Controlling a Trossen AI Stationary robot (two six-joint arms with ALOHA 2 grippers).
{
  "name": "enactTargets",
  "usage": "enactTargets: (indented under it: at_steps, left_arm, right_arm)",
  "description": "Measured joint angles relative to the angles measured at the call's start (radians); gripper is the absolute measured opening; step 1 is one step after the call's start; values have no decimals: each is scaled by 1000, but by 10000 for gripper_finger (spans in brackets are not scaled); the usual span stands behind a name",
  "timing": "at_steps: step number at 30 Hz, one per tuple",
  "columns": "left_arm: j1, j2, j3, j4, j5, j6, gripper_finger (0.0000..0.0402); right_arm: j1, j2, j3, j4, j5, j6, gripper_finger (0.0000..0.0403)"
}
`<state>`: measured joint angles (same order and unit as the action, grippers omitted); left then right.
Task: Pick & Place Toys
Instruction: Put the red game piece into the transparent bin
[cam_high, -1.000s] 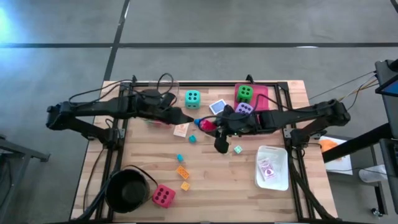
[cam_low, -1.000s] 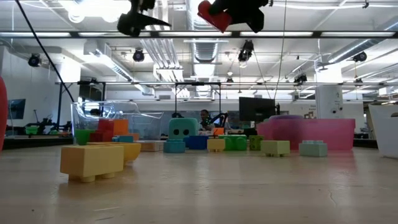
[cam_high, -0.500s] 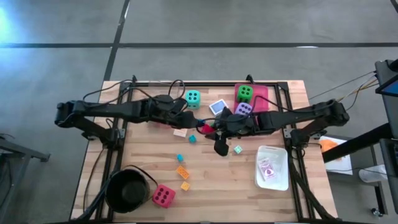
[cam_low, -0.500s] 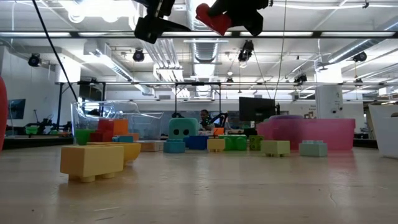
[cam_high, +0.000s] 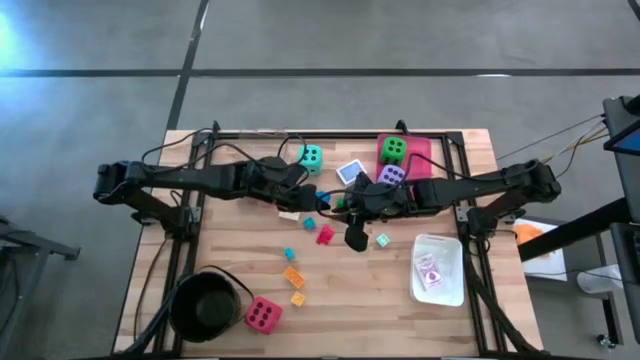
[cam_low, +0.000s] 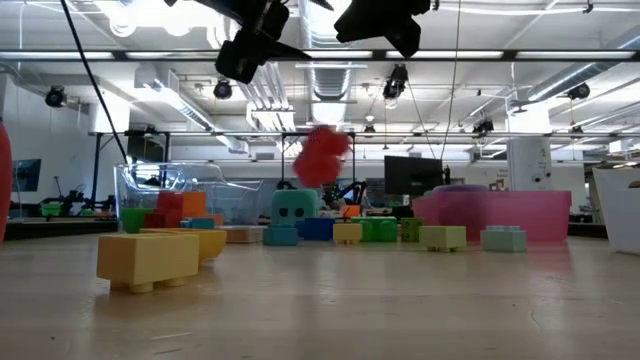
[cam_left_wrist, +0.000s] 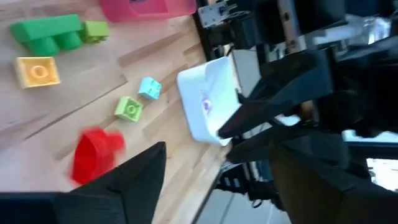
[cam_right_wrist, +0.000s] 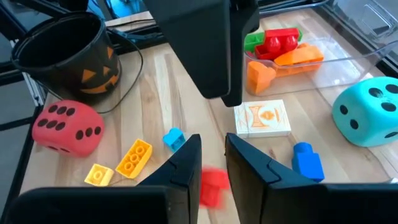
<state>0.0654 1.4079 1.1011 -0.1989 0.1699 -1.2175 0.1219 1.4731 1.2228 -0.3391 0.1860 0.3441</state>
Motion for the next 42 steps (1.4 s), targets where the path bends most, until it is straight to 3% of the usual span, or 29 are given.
enactTargets:
  at_steps: [8,18,25,29,32,38,42]
  left_arm:
    - [0,-3,0,-33,6,16,246]
    - [0,-4,0,-42,22,69,244]
    - [-1,-4,0,-148,37,121,244]
    - [-1,-4,0,-219,36,165,243]
    - [-1,-4,0,-248,36,184,243]
    - [-1,-4,-3,-282,33,215,243]
    - [-5,-11,-4,-281,33,273,243]
  right_arm:
    - [0,-1,0,-3,0,-3,69]
    - [5,-29,0,-131,23,80,70]
    - [30,-38,0,-331,22,344,70]
    - [61,-35,-33,-345,11,452,77]
    - [81,-34,-77,-332,-8,509,108]
    - [122,-33,-171,-309,-8,635,218]
    - [167,-32,-239,-170,-8,699,285]
